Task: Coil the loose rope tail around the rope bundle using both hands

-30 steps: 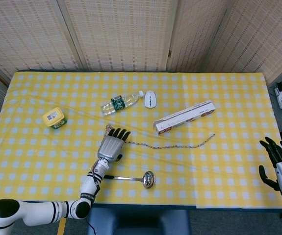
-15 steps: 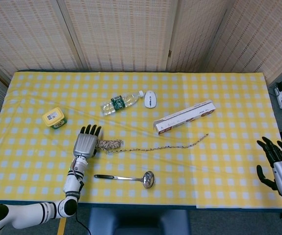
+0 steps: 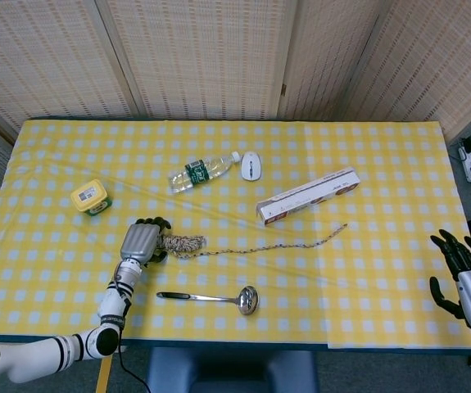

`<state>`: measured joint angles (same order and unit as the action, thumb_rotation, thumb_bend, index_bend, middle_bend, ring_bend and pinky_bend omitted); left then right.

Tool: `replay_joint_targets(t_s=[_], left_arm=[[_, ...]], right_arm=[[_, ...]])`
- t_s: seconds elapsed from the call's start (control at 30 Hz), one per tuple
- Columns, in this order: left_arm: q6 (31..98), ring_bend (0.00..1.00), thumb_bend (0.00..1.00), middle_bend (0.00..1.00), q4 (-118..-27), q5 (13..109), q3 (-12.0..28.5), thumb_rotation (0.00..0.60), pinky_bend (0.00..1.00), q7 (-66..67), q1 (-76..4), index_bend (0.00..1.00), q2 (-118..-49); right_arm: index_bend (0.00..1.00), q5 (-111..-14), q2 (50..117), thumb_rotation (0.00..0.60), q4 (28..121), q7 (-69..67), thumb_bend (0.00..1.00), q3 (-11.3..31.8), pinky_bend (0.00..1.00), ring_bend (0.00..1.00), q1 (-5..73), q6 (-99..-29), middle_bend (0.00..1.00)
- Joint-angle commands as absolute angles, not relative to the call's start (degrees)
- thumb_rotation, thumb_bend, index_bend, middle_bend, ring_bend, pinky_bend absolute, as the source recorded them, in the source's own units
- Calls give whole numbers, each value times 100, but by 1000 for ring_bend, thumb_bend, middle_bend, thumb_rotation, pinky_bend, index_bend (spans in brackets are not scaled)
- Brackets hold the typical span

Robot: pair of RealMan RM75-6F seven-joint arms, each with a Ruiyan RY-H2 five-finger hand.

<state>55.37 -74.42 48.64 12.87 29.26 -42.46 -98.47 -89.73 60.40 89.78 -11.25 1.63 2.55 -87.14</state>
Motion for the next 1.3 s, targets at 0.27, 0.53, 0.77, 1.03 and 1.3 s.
replay_joint_targets(t_s=[0.27, 0.53, 0.77, 1.03, 1.3], left_arm=[[5519, 358, 319, 364, -7243, 4928, 1274, 600, 321, 2817, -4308, 416, -9940], [5446, 474, 355, 500, -7050, 5182, 1211, 600, 449, 2485, -4278, 540, -9979], [5260, 510, 432, 544, -6888, 5436, 1084, 600, 577, 2180, -4228, 584, -9899], [5241, 580, 532, 619, -6727, 6037, 951, 600, 661, 1516, -4123, 637, -9819], [5515, 636, 581, 678, -6722, 7005, 834, 600, 733, 438, -4015, 686, -9607]], right_arm=[[117, -8942, 6061, 600, 8933, -1156, 560, 167, 0, 142, 249, -8689, 70], [117, -8930, 6068, 600, 8936, -1138, 560, 172, 0, 142, 267, -8645, 70], [117, -8925, 6035, 600, 8996, -1055, 560, 179, 0, 143, 292, -8602, 70], [117, -8920, 6013, 600, 9085, -962, 560, 197, 0, 145, 373, -8486, 71], [187, -8692, 6062, 600, 9149, -731, 559, 359, 82, 211, 569, -8228, 133]])
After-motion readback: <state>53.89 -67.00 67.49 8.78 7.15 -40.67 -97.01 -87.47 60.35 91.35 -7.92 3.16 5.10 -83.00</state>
